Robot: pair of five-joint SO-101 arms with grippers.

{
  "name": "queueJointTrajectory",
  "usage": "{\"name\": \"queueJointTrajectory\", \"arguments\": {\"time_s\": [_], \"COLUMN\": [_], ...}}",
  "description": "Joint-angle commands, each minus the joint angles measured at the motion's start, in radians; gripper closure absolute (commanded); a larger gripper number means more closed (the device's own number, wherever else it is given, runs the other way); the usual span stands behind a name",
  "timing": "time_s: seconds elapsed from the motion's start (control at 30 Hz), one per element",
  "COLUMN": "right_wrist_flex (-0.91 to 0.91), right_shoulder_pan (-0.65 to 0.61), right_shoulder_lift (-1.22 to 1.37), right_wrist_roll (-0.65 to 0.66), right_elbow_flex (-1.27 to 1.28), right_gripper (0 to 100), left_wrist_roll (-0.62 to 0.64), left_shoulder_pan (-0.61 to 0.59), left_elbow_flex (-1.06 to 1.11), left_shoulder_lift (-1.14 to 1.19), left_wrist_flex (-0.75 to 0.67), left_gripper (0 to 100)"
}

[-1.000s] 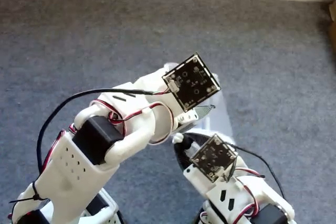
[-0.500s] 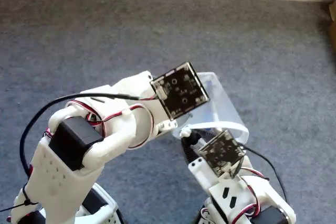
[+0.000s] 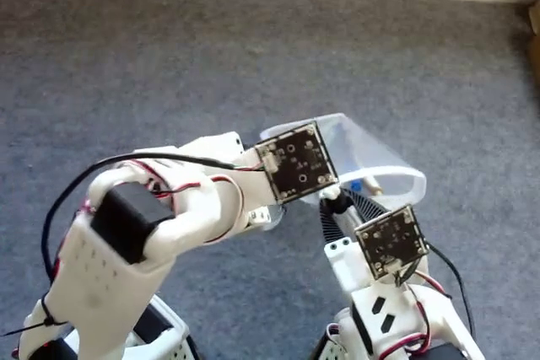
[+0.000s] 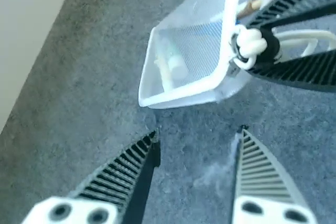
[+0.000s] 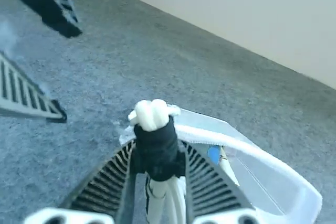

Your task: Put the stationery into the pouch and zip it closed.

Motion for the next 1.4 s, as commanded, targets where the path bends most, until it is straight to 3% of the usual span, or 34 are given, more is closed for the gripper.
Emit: {"name": "queueJointTrajectory", "arguments": {"time_s": [0.0,0.13,0.33,0.63,0.93,1.1,1.37], "right_wrist_flex": [-0.035,-0.038,-0.031,-0.031,-0.030,-0.030,-0.039], "right_shoulder_pan": [0.012,0.012,0.012,0.012,0.012,0.016,0.119], "right_shoulder_lift": [-0.007,-0.007,-0.007,-0.007,-0.007,-0.007,-0.007], "right_wrist_roll": [-0.005,-0.005,-0.005,-0.005,-0.005,-0.006,-0.012], "right_elbow_flex": [-0.062,-0.065,-0.062,-0.062,-0.061,-0.061,-0.061], "right_gripper": [99.2,99.2,99.2,99.2,99.2,99.2,99.2], "left_wrist_roll": [-0.009,-0.006,-0.006,-0.005,0.103,0.103,0.103], "left_shoulder_pan": [0.044,0.117,0.119,0.117,0.048,0.054,0.053], "left_elbow_flex": [0.042,0.113,0.294,0.458,0.478,0.503,0.599], "left_shoulder_lift": [-0.005,0.001,0.001,-0.007,-0.007,-0.007,-0.007], "left_wrist_flex": [-0.029,-0.097,-0.328,-0.559,-0.660,-0.675,-0.773], "left_gripper": [77,77,77,78,78,81,87]}}
